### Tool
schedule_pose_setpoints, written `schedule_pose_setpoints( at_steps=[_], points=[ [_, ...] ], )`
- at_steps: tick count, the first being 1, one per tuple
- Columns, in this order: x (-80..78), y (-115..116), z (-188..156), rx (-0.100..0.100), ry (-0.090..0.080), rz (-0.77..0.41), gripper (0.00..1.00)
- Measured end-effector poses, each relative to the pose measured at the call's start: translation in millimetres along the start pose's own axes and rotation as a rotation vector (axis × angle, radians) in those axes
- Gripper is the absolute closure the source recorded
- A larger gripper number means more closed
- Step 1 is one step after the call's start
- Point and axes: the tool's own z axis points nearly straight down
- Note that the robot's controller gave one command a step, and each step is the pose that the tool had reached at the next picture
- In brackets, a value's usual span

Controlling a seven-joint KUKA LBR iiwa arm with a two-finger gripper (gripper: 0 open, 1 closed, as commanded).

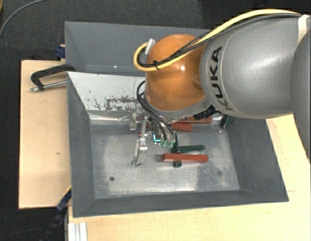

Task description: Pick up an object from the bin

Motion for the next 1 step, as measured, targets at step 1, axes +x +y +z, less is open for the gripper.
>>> schedule_pose_setpoints(
  at_steps=[1],
  points=[
    [-7.3,-54.0,-7.3,0.003,-0.002,0.042,0.00]
  ],
)
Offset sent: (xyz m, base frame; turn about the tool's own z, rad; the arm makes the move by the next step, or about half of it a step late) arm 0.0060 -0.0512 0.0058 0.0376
